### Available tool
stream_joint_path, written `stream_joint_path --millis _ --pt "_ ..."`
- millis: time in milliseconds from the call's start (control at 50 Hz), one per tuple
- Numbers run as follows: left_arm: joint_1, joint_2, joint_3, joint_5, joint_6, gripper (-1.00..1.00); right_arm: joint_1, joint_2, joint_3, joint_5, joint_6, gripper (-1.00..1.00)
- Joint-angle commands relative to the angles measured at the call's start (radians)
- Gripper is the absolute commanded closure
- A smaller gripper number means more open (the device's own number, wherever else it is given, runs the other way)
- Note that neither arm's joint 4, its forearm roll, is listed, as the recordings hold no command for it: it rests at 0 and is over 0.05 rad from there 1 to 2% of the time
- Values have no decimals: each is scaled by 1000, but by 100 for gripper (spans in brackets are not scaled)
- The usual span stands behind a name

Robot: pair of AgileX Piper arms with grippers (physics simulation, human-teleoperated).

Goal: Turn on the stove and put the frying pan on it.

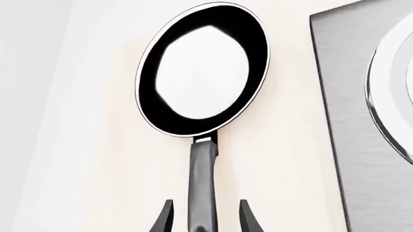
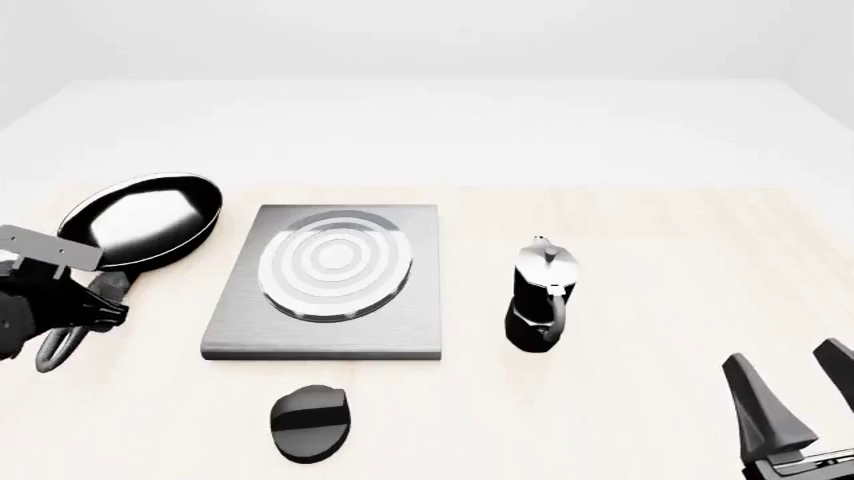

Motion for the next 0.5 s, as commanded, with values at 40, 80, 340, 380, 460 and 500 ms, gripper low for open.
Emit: stream_joint_path --millis 40,80,340,380,460,500 --pt "17 113 -13 -75 4 -100 -3 2 6 1 -8 -100" --pt "19 133 -8 -92 5 -100 -3 2 6 1 -7 -100" --pt "56 212 -34 -127 13 -100 0 6 10 -1 -12 -100" --pt "63 229 -38 -136 15 -100 1 18 16 -14 -13 -100" --pt "69 239 -42 -139 14 -100 1 22 15 -16 -16 -100" --pt "73 250 -43 -148 19 -100 3 24 15 -18 -16 -100"
